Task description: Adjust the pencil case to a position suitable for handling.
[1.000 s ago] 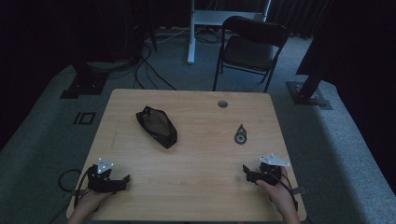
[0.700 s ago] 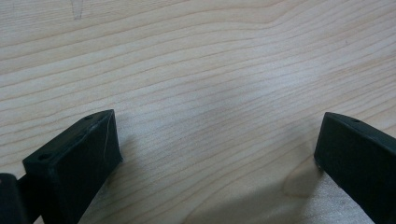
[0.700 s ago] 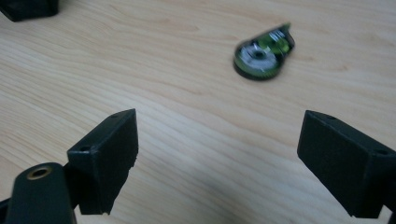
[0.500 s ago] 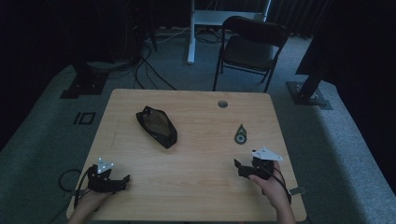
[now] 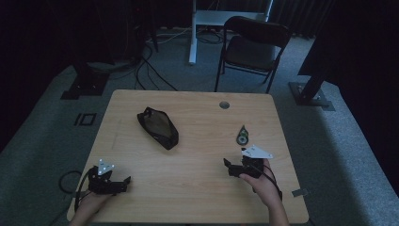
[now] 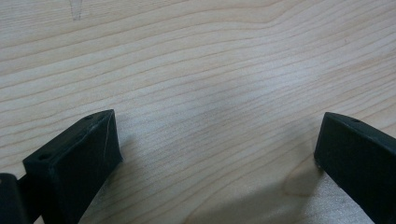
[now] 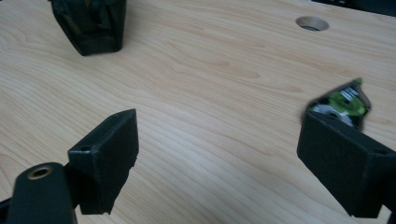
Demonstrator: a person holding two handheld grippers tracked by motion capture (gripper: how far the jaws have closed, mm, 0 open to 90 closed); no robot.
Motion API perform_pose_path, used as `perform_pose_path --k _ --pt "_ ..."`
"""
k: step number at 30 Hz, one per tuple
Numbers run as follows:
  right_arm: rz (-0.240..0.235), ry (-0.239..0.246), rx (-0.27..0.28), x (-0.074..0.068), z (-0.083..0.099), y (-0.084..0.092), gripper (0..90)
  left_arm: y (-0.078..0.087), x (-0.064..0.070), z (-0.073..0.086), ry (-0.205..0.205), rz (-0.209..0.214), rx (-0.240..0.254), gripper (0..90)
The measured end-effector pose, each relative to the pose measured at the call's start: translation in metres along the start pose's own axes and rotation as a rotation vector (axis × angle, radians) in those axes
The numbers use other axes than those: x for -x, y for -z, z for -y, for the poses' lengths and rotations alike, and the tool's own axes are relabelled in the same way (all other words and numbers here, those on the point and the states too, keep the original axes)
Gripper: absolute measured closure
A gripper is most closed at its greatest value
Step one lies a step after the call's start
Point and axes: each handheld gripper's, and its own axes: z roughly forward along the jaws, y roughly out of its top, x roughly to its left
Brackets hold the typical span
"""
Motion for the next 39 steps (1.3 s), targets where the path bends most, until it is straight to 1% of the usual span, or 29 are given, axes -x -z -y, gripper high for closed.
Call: perform_pose_path --k 3,6,8,10,11,12,13,14,15,16,17,18,20,26,28,29,30,33,34,35,37,39 --pt "-0.016 0.008 0.005 -0.006 -0.004 -0.005 12.6 0.000 0.000 0.000 -0.002 0.000 -0.001 0.4" --pt "-0.043 0.012 0.011 -0.012 -0.008 -0.010 12.6 0.000 0.000 0.000 -0.002 0.001 -0.001 0.4" --pt "-0.046 0.018 0.008 -0.014 -0.010 -0.012 12.6 0.000 0.000 0.000 -0.002 0.001 -0.001 0.4" --pt "-0.063 0.031 0.013 -0.022 -0.015 -0.018 12.6 0.000 0.000 0.000 -0.002 0.001 -0.001 0.4" --pt "-0.063 0.031 0.013 -0.022 -0.015 -0.018 12.6 0.000 0.000 0.000 -0.002 0.001 -0.001 0.4" --pt "-0.071 0.034 0.013 -0.024 -0.016 -0.020 12.7 0.000 0.000 0.000 -0.002 0.001 -0.001 0.4" --pt "-0.099 0.046 0.012 -0.030 -0.019 -0.026 13.6 0.000 0.000 0.000 -0.001 0.001 0.001 0.4" --pt "-0.099 0.046 0.012 -0.030 -0.019 -0.026 13.6 0.000 0.000 0.000 -0.001 0.001 0.001 0.4" --pt "-0.120 0.053 0.008 -0.034 -0.020 -0.028 13.5 0.000 0.000 0.000 -0.001 0.001 0.001 0.4" --pt "-0.135 0.067 0.011 -0.040 -0.023 -0.033 13.3 0.000 0.000 0.000 -0.001 0.001 0.001 0.4" --pt "-0.135 0.067 0.011 -0.040 -0.023 -0.033 13.3 0.000 0.000 0.000 -0.001 0.001 0.001 0.4" --pt "-0.145 0.077 0.009 -0.046 -0.027 -0.039 13.2 0.000 0.000 0.000 -0.001 0.001 0.001 0.4" --pt "-0.149 0.072 0.011 -0.047 -0.028 -0.041 13.3 0.000 0.000 0.000 -0.001 0.001 0.001 0.4" --pt "-0.170 0.091 0.012 -0.061 -0.034 -0.056 13.3 0.000 0.000 0.000 -0.001 0.001 0.001 0.4" --pt "-0.170 0.095 0.012 -0.063 -0.034 -0.058 13.3 0.000 0.000 0.000 -0.001 0.001 0.001 0.4" --pt "-0.166 0.100 0.012 -0.065 -0.034 -0.060 13.4 0.000 0.000 0.000 0.000 0.001 0.001 0.4" --pt "-0.173 0.101 0.013 -0.068 -0.035 -0.064 13.5 0.000 0.000 0.000 0.000 0.001 0.001 0.4" --pt "-0.174 0.103 0.020 -0.072 -0.037 -0.067 13.9 0.000 0.000 0.000 -0.001 0.001 0.001 0.4" --pt "-0.183 0.111 0.023 -0.075 -0.040 -0.069 13.9 0.000 0.000 0.000 -0.001 0.001 0.001 0.4" --pt "-0.183 0.111 0.023 -0.075 -0.040 -0.069 13.9 0.000 0.000 0.000 -0.001 0.001 0.001 0.4" --pt "-0.191 0.114 0.025 -0.081 -0.044 -0.074 14.0 0.000 0.000 0.000 -0.001 0.001 0.001 0.4" --pt "-0.189 0.120 0.026 -0.083 -0.046 -0.075 14.2 0.000 0.000 0.000 -0.001 0.001 0.001 0.4"
